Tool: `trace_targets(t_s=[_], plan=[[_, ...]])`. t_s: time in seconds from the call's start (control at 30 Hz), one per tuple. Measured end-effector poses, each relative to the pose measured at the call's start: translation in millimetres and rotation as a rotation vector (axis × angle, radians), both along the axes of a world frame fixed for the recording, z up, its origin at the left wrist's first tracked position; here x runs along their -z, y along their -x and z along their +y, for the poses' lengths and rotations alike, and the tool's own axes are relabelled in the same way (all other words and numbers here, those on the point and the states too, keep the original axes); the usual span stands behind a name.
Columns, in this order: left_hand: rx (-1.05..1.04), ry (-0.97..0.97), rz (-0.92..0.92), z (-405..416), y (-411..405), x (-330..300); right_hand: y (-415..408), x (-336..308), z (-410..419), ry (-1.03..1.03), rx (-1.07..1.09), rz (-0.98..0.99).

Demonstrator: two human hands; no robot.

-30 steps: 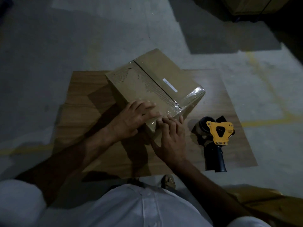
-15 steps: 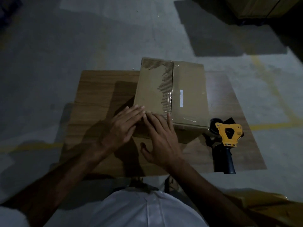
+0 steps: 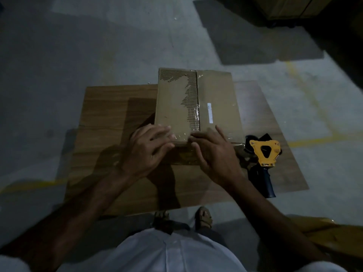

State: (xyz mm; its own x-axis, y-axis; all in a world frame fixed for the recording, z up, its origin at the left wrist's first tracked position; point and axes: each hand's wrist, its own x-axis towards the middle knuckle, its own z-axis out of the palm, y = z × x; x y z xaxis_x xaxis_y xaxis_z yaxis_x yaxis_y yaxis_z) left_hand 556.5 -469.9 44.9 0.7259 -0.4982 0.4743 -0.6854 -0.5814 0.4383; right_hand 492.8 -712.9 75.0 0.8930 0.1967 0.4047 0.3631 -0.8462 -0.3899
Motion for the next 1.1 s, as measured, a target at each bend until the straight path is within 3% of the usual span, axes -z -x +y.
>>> trace_targets(t_s=[0.13, 0.27, 0.53, 0.67, 0.83, 1.1], plan=[[-0.029, 0.120, 0.072, -16.5, -6.3, -7.3, 16.6, 23.5, -4.9, 0.044, -0.002, -0.059], [-0.026, 0.111, 0.015, -16.2, -6.4, -8.8, 35.2, 36.0, -18.3, 0.101, 0.037, -0.085], [-0.083, -0.012, -0.003, -71.3, 16.0, -16.8, 42.0, 27.9, -59.9, 0.015, 0.427, -0.038], [-0.008, -0.062, 0.048, -94.7, 14.7, -18.8, 43.0, 27.4, -46.9, -0.023, 0.333, 0.025], [0.026, 0.026, 0.097, -98.0, 4.3, -20.7, 14.2, 2.7, -73.9, -0.040, 0.246, 0.022], [-0.005, -0.030, -0.154, -100.7, 10.7, -1.3, 2.2, 27.9, -82.5, -0.008, 0.210, -0.146]])
